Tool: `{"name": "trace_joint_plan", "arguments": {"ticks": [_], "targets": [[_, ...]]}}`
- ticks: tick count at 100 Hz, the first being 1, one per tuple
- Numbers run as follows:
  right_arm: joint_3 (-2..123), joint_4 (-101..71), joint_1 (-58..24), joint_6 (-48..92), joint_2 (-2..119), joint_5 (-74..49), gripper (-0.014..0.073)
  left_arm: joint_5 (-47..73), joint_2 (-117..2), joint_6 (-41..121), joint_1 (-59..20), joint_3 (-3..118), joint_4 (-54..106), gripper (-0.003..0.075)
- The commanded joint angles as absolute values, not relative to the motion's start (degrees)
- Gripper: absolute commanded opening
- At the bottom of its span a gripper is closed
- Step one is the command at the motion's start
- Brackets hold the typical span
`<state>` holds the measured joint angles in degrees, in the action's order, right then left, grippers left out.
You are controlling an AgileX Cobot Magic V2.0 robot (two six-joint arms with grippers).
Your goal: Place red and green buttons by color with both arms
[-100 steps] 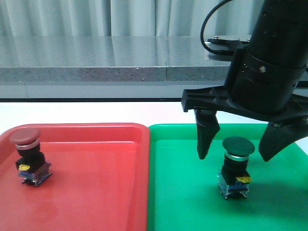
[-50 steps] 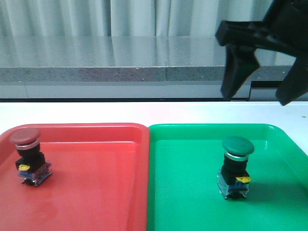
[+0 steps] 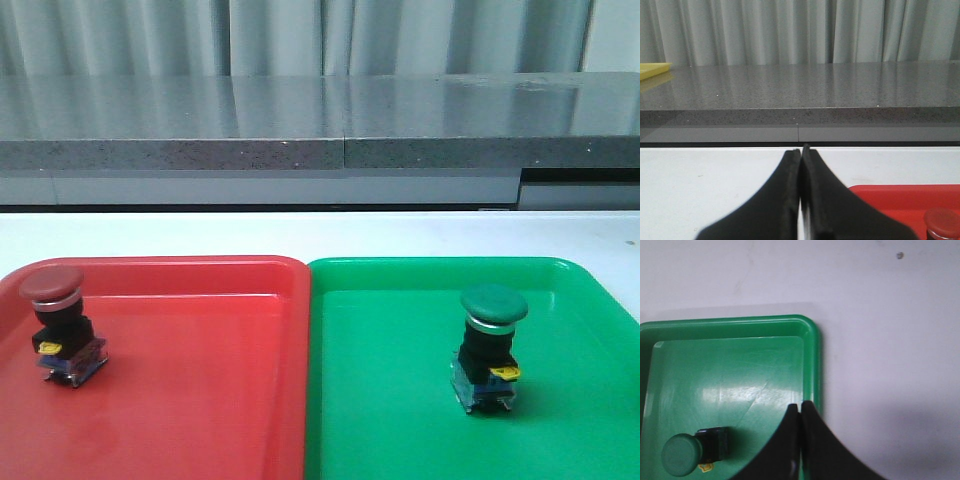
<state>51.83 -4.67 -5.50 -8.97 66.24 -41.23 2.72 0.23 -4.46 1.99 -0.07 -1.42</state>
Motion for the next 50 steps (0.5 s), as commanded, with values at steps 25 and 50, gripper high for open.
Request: {"name": "trace_joint_plan", "arguments": {"ticks": [25, 50], "targets": [[46.59, 0.0, -0.51, -8.04, 54.78, -33.1, -0.0064, -1.85, 2.1, -4.46, 1.96, -0.8, -0.85, -0.002], [39.94, 1.11, -0.39, -8.04, 46.46, -25.38, -0.0064, -1.85, 2.1, -4.46, 1.96, -0.8, -0.85, -0.002]]}}
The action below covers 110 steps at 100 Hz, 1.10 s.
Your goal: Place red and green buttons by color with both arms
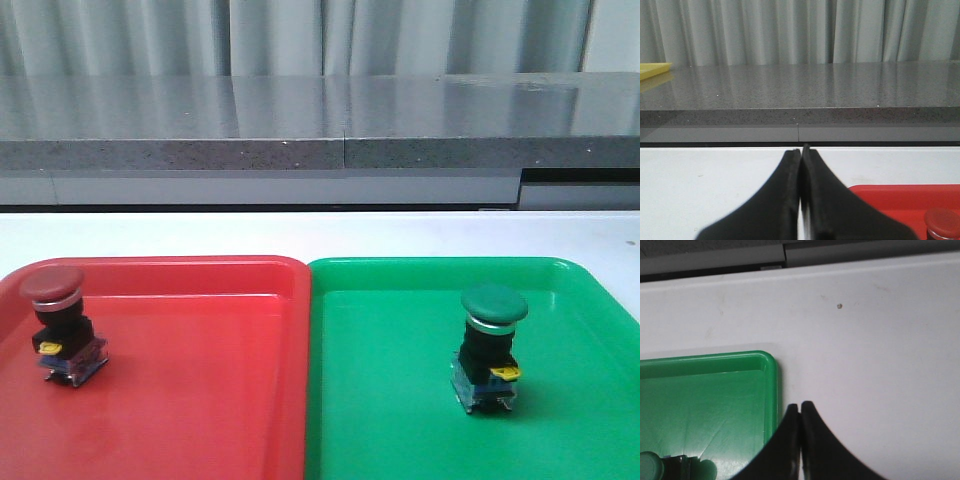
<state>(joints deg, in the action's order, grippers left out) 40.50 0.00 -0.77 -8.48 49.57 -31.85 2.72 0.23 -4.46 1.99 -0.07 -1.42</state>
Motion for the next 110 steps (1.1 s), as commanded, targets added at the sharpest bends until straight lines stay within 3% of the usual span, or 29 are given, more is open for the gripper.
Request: {"name": "trace_joint_plan", "arguments": {"ticks": [1, 110], "targets": [[39.64, 1.21, -0.39, -8.04, 46.22, -25.24, -0.0064, -1.85, 2.1, -4.46, 1.96, -0.8, -0.85, -0.002], [12.64, 5.85, -0.39, -8.1, 2.13, -9.49, -0.0064, -1.85, 2.1, -4.46, 1.96, -0.8, -0.85, -0.002]]}}
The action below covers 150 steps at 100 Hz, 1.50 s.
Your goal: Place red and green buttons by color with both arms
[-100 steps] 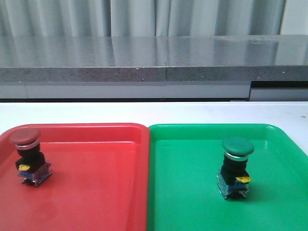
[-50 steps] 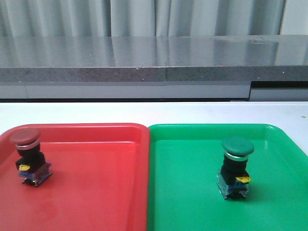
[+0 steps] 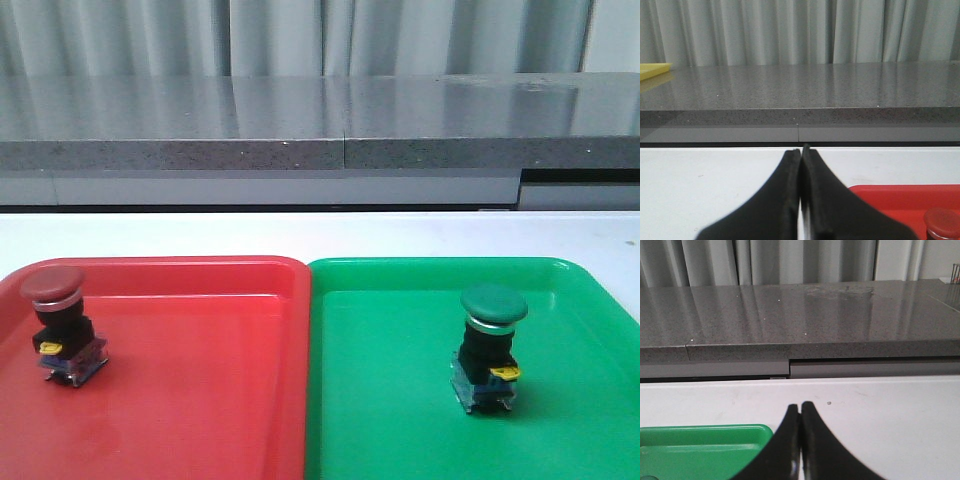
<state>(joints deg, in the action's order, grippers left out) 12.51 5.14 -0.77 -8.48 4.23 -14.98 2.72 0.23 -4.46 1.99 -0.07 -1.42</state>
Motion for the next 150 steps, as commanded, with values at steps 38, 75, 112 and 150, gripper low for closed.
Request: {"name": "trace_joint_plan", "arguments": {"ticks": [38, 75, 112, 150], "targets": [[4.14, 6.1, -0.39, -8.1, -1.86, 0.82, -0.0064, -1.85, 2.1, -4.46, 1.96, -0.8, -0.85, -0.002], [-0.49, 5.65, -0.39, -8.51, -1.86, 3.38, -0.0064, -1.85, 2.1, -4.46, 1.96, -0.8, -0.85, -0.002], [-0.49, 5.6, -0.39, -8.51, -1.86, 2.98, -0.0064, -1.85, 2.1, -4.46, 1.96, -0.8, -0.85, -0.002], [-0.49, 5.61, -0.39, -8.51, -1.86, 3.03, -0.0064, -1.85, 2.1, -4.46, 1.96, -0.8, -0.85, -0.002]]}}
